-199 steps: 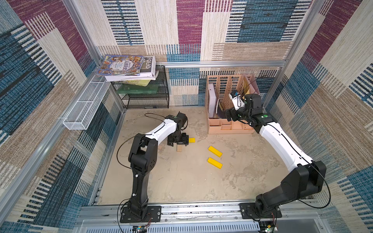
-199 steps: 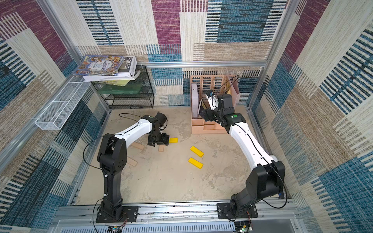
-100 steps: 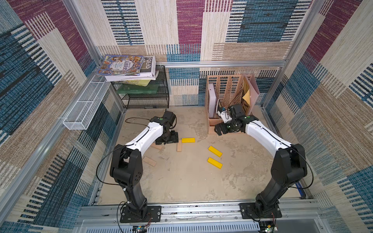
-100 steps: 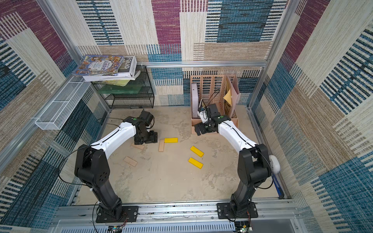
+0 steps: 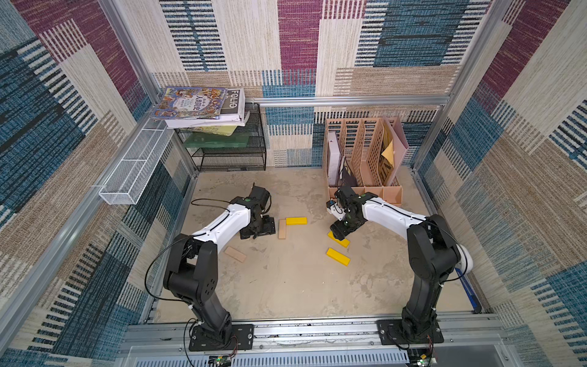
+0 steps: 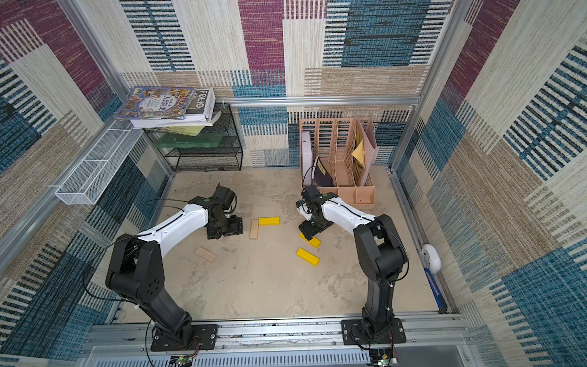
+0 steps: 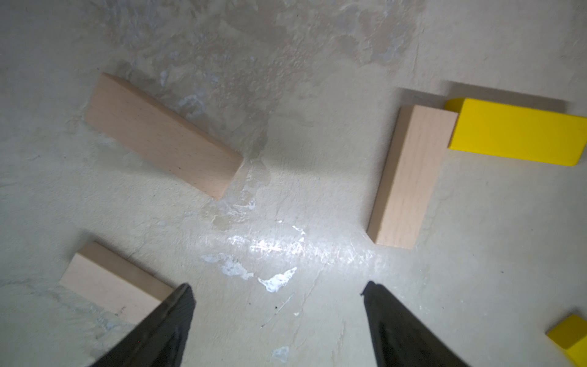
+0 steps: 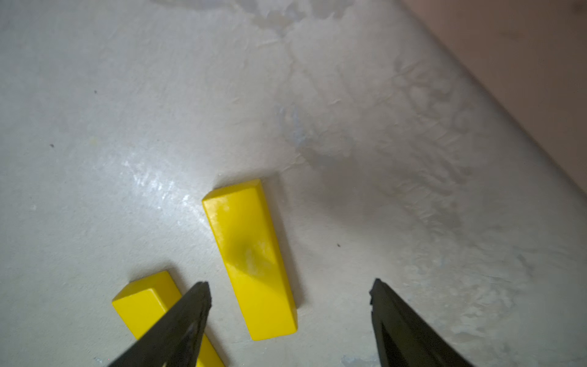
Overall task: Assemble the number 6 with building blocks
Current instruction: Pick up the building block from the center of the board, then assemble the building block at the center of the board.
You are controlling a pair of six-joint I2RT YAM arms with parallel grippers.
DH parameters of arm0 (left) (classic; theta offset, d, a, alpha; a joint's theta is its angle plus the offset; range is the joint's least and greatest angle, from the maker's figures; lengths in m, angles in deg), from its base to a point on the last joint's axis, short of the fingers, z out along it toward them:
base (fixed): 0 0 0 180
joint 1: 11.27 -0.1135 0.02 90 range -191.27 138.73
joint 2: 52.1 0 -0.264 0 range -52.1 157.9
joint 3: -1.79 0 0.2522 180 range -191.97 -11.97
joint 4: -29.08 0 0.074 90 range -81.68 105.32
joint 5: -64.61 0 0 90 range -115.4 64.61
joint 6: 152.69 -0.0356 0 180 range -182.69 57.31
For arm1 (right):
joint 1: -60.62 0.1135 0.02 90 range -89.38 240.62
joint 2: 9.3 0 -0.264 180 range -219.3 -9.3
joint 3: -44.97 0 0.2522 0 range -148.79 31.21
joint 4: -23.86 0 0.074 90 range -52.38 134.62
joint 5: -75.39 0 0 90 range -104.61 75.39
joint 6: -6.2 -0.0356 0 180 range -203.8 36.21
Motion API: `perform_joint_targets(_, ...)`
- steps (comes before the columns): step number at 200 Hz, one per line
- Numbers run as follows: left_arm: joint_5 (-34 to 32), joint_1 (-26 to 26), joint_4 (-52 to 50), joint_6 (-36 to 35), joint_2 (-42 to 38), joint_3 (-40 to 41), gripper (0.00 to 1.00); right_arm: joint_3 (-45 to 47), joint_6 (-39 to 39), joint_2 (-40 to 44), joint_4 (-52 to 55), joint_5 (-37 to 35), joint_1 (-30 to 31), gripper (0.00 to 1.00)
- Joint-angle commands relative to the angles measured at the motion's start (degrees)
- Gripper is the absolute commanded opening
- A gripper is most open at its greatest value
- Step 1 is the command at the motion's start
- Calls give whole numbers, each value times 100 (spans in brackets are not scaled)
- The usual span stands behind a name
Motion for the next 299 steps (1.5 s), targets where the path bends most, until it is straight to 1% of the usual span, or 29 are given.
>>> perform_joint_targets(1, 55, -67, 133, 30, -61, 78, 88, 73, -60, -44, 122, -115, 66, 79)
perform_joint_targets(18, 83, -121, 147, -3, -65, 101, 87, 152, -92, -50, 116, -54, 83, 77)
perform_joint_targets(38, 92, -196, 158, -20, -64, 87, 87, 263, -91, -83, 87, 0, 97, 69)
perform_joint_targets(73, 164, -296, 173, -29, -58, 84, 87, 292, -113, -235, 74, 9, 101, 67)
perform_joint_targets(88, 164, -336, 173, -35, -74, 87, 86, 289, -60, -344, 70, 10, 103, 62)
perform_joint_targets(96, 165, -341, 173, -44, -70, 87, 86, 266, -12, -410, 90, 24, 106, 50)
perform_joint_targets(100, 165, -348, 182, -40, -73, 85, 86, 250, -1, -447, 117, 28, 106, 42)
perform_joint_targets(106, 155, -358, 177, -48, -72, 77, 86, 204, -5, -504, 176, 5, 105, 26)
perform_joint_targets(110, 154, -365, 173, -59, -69, 76, 86, 186, -27, -533, 218, -27, 100, 18)
perform_joint_targets(114, 146, -373, 165, -55, -81, 76, 86, 169, -36, -554, 254, -31, 108, 12)
perform_joint_targets(121, 134, -385, 164, -64, -91, 72, 86, 157, -52, -545, 308, -31, 130, 7)
perform_joint_targets(142, 69, -434, 225, -86, -182, 167, 86, -11, -34, -329, 447, -69, 272, 8)
perform_joint_targets(159, 31, -497, 301, -50, -274, 292, 85, -797, 322, -276, 694, -85, 555, 11)
perform_joint_targets(167, 38, -516, 332, -25, -304, 334, 86, -1275, 647, -315, 790, -101, 736, 11)
perform_joint_targets(175, 40, -532, 340, -15, -314, 351, 85, -1648, 1172, -357, 816, -68, 971, 11)
perform_joint_targets(181, 42, -541, 340, -14, -323, 351, 85, -1835, 1620, -374, 814, -13, 1135, 8)
perform_joint_targets(186, 33, -543, 331, -15, -331, 353, 85, -1909, 1945, -371, 761, -96, 1298, 4)
perform_joint_targets(192, 32, -550, 328, -20, -352, 340, 85, -1922, 2304, -381, 692, -269, 1476, 1)
perform_joint_targets(208, 2, -568, 344, 6, -433, 399, 85, -1827, 3045, -453, 610, -547, 1831, 0)
perform_joint_targets(221, -12, -566, 400, 58, -532, 514, 85, -1864, 3122, -618, 608, -632, 1941, 1)
perform_joint_targets(237, -17, -572, 419, 116, -645, 654, 85, -2186, 3026, -905, 867, -326, 1946, 4)
perform_joint_targets(250, -39, -580, 430, 138, -726, 762, 85, -2318, 3065, -1032, 941, -182, 1953, 5)
perform_joint_targets(299, -74, -596, 377, 53, -873, 911, 84, -2380, 3340, -1287, 861, -202, 1946, 3)
